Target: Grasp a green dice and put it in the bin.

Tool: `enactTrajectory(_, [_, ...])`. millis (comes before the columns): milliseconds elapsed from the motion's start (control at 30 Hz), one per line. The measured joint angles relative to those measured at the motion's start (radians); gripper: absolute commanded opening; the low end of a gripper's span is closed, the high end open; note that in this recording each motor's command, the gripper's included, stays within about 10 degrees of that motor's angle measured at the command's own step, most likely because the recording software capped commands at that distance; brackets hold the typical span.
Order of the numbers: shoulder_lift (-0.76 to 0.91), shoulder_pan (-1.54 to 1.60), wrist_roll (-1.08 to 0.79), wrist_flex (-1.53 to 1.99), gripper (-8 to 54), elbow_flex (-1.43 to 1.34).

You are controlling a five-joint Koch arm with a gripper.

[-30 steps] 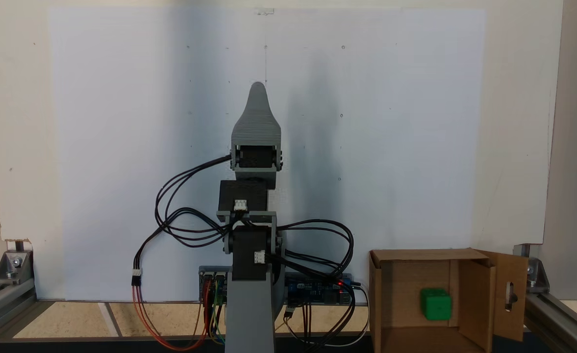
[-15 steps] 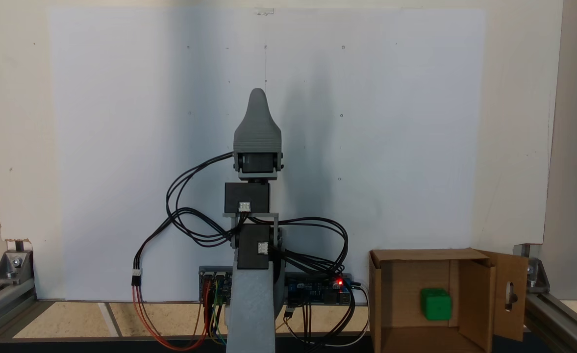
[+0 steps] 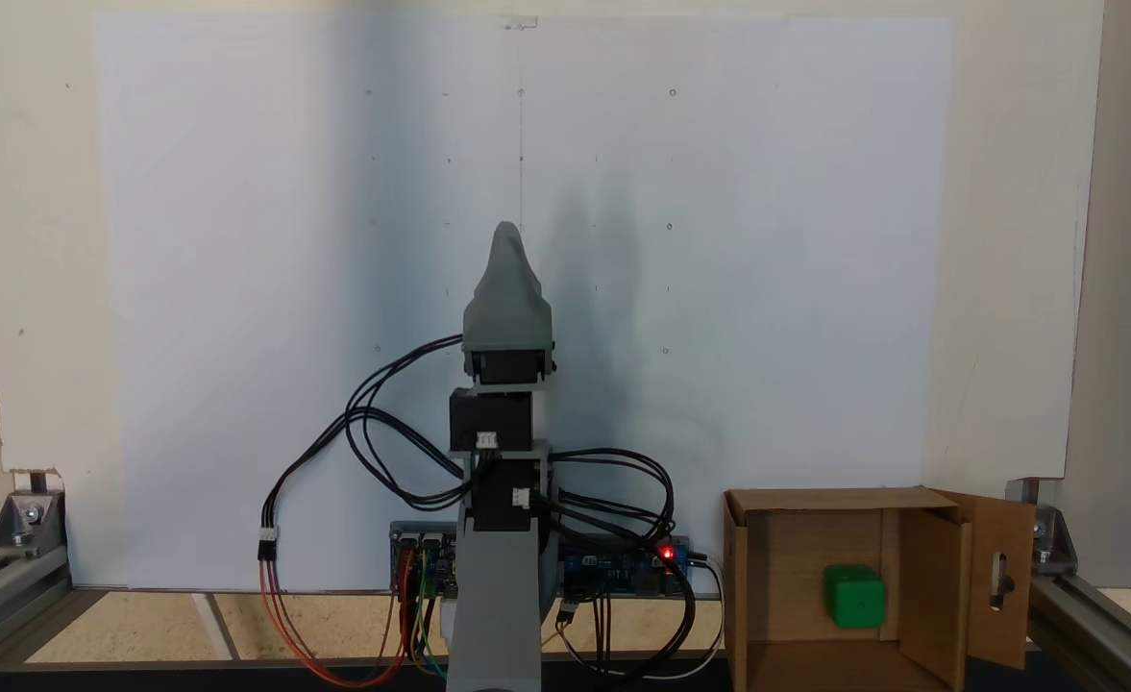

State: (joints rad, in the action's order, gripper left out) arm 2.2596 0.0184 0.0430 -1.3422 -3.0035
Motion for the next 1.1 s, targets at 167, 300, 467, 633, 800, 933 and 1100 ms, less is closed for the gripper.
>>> enactTrajectory(167, [0.000,0.002,0.000,-0.137,43.9,-0.029])
enactTrajectory(300, [0.000,0.000,-0.003,-0.150,44.0,-0.055])
enactTrajectory(467, [0.000,0.000,-0.003,-0.155,44.3,-0.074])
enactTrajectory(633, [0.000,0.002,-0.003,-0.172,44.5,-0.074])
enactTrajectory(800, [0.000,0.002,-0.003,-0.172,44.5,-0.074])
enactTrajectory(933, [0.000,0.002,-0.003,-0.172,44.5,-0.074])
enactTrajectory(1100, [0.000,0.002,-0.003,-0.172,44.5,-0.074])
